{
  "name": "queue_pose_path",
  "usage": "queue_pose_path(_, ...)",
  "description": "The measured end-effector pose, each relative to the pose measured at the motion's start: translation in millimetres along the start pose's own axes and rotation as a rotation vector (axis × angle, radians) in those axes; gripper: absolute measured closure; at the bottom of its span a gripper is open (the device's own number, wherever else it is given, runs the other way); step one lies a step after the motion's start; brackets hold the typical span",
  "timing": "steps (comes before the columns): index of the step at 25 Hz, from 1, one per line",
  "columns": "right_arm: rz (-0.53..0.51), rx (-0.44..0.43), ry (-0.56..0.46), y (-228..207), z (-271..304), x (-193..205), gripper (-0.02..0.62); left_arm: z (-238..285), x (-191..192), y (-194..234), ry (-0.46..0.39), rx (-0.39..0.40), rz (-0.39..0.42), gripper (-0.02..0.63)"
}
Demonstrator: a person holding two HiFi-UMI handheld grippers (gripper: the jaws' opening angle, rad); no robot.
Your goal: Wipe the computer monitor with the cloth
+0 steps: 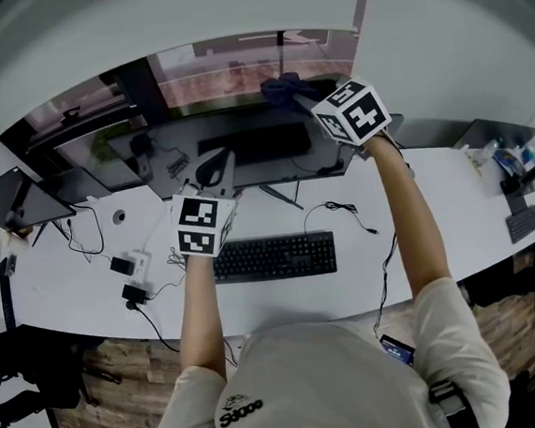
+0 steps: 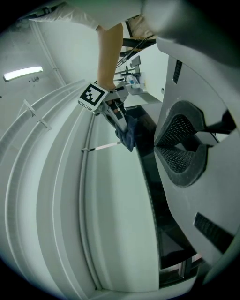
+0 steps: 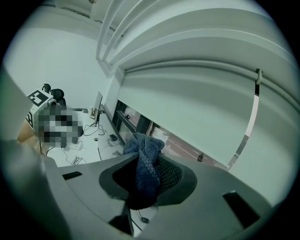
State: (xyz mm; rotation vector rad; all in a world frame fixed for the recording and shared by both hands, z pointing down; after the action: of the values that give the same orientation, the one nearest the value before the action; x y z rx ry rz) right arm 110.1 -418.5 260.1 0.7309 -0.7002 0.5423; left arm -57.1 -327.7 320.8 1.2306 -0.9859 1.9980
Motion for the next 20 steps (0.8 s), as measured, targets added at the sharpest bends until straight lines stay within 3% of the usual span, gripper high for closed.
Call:
queue_pose_path(13,0.061,0.080,-0.032,-58,-41,69,0.508,18,-19,-65,0.049,-0.018,0.026,0.588)
queue_pose_path(20,0.071,0.109,-0.064,-84,-60,100,0.509,27,-24,-96,0.058,-0.043,0.003,0.588)
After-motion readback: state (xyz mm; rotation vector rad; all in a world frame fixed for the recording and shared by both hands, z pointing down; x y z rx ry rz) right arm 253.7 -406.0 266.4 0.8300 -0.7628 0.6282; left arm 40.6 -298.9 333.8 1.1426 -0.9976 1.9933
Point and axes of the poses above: the fingertips, and each gripper's own axes: z forward along the fingers, y to its left, x out of its underside, the point moved 3 cm from there along -z, backward along the fingers, and after that the axes turned 12 degrees about y, right-handed, at the moved point
